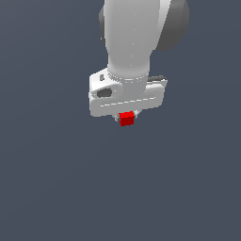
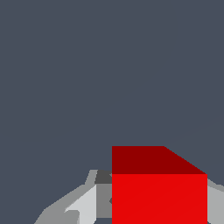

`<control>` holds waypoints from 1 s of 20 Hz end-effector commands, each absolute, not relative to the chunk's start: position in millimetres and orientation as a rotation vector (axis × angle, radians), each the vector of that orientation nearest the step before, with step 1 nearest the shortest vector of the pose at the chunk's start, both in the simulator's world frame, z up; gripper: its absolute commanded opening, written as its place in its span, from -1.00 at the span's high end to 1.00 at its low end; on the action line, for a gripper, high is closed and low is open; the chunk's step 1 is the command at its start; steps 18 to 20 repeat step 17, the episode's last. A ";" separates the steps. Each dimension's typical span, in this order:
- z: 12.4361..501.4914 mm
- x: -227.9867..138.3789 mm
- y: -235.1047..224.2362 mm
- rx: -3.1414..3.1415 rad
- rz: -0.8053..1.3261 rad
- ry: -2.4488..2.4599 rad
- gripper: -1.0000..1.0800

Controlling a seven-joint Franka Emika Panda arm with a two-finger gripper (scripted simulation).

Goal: Pick up the red cube and move it to a goal position.

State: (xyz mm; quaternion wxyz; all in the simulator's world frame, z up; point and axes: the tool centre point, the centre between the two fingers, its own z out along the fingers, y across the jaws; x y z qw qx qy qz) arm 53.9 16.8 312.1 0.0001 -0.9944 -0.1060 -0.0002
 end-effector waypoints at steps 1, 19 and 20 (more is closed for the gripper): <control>327.8 59.6 18.4 -3.124 0.001 -0.333 1.00; 363.5 75.1 21.7 -3.124 0.000 -0.332 1.00; 363.5 75.1 21.7 -3.124 0.000 -0.332 1.00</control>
